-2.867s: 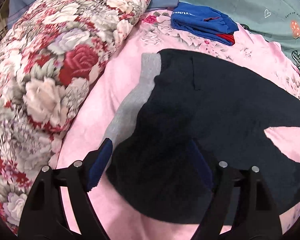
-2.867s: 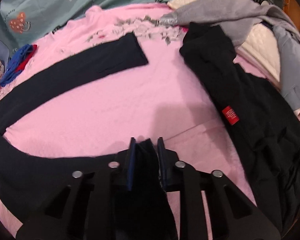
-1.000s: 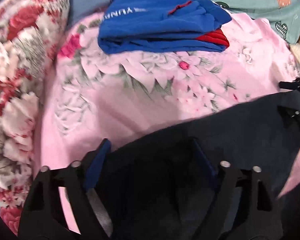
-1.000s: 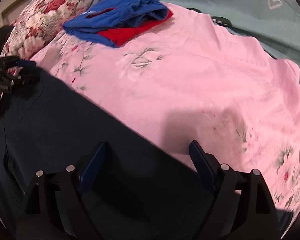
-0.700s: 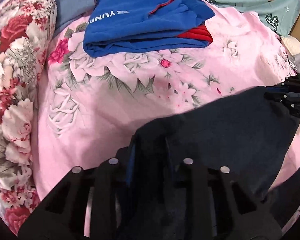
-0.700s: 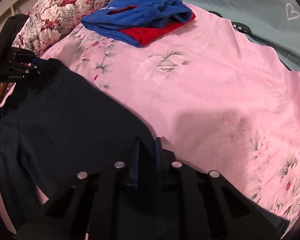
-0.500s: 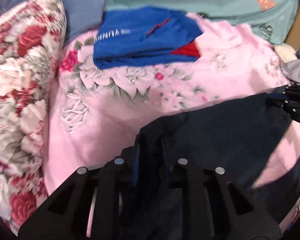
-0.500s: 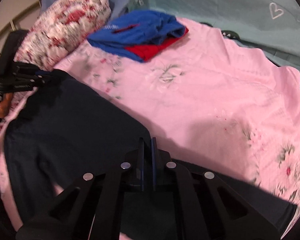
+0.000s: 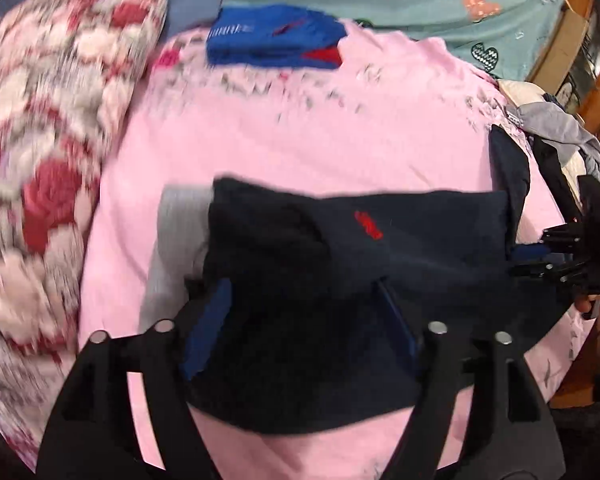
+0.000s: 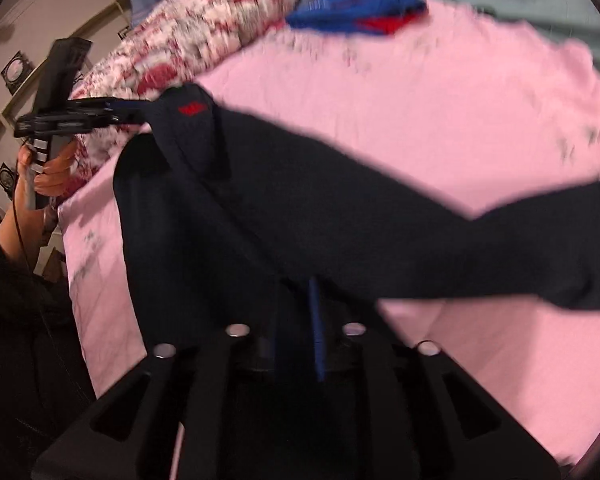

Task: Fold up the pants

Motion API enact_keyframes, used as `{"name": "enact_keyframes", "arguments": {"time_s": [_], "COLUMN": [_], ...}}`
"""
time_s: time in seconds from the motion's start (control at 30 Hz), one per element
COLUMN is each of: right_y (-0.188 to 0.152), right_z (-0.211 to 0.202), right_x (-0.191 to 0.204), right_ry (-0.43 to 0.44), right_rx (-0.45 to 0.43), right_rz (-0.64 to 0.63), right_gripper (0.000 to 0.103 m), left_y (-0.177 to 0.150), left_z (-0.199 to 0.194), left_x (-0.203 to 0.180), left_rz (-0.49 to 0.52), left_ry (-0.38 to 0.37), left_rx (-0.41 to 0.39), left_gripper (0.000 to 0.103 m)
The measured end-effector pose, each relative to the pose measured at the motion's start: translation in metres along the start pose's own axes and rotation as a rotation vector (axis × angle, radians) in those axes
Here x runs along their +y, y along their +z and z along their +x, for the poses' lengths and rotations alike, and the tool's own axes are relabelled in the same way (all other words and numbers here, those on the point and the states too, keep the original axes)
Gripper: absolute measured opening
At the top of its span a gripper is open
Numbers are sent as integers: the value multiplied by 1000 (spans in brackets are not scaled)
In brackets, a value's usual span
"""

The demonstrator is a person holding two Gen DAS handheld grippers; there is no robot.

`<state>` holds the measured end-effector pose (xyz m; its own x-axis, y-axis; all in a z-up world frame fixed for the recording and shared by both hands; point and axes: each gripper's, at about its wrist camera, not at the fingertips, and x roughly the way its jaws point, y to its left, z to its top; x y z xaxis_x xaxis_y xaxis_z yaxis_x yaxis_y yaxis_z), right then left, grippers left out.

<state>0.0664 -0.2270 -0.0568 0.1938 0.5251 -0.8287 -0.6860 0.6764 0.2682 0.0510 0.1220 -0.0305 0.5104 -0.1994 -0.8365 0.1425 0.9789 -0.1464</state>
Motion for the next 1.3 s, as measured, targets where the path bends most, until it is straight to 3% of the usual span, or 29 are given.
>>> {"name": "enact_keyframes", "arguments": {"time_s": [0.13, 0.2, 0.27, 0.37, 0.47, 0.53, 0.63, 0.83, 0.87, 0.93, 1.0, 1.03, 1.1, 1.23, 1.3], "right_y": [0, 5, 10, 14, 13, 12, 9, 12, 13, 10, 6, 5, 5, 16, 20], "right_z": [-10, -24, -34, -46, -52, -52, -54, -46, -44, -36, -33, -33, -33, -22, -13], "right_x": [0, 0, -4, -13, -20, -23, -23, -14, -12, -16, -21, -25, -30, -25, -18], "right_ry": [7, -23, -57, -122, -170, -178, -162, -176, -178, -183, -223, -268, -314, -300, -329], "right_rx": [-49, -99, -142, -197, -235, -255, -277, -278, -267, -223, -213, -224, -229, -197, -165], "right_rz": [32, 34, 56, 136, 198, 235, 249, 242, 246, 289, 332, 359, 416, 431, 389], "right_gripper": [33, 44, 48, 50, 51, 51, 51, 51, 51, 51, 51, 52, 86, 89, 89], "left_y": [-18, -23, -24, -17, -7, -2, 4, 21, 22, 20, 16, 15, 15, 16, 17], "left_z": [-17, -26, -34, -32, -10, 5, 15, 28, 32, 37, 38, 36, 31, 29, 28], "left_x": [18, 27, 33, 37, 42, 44, 44, 56, 58, 63, 65, 65, 62, 56, 55], "left_rz": [-86, -141, -206, -249, -347, -403, -436, -518, -536, -579, -612, -625, -622, -591, -587], "left_ry": [40, 45, 22, -8, -44, -63, -77, 4, 10, -4, 41, 58, 74, 101, 87], "left_rx": [-6, -11, -25, -27, 56, 100, 101, 94, 100, 115, 119, 112, 80, 82, 86], "left_gripper": [86, 89, 89, 89, 89, 89, 89, 88, 87, 74, 46, 44, 44, 44, 52]}}
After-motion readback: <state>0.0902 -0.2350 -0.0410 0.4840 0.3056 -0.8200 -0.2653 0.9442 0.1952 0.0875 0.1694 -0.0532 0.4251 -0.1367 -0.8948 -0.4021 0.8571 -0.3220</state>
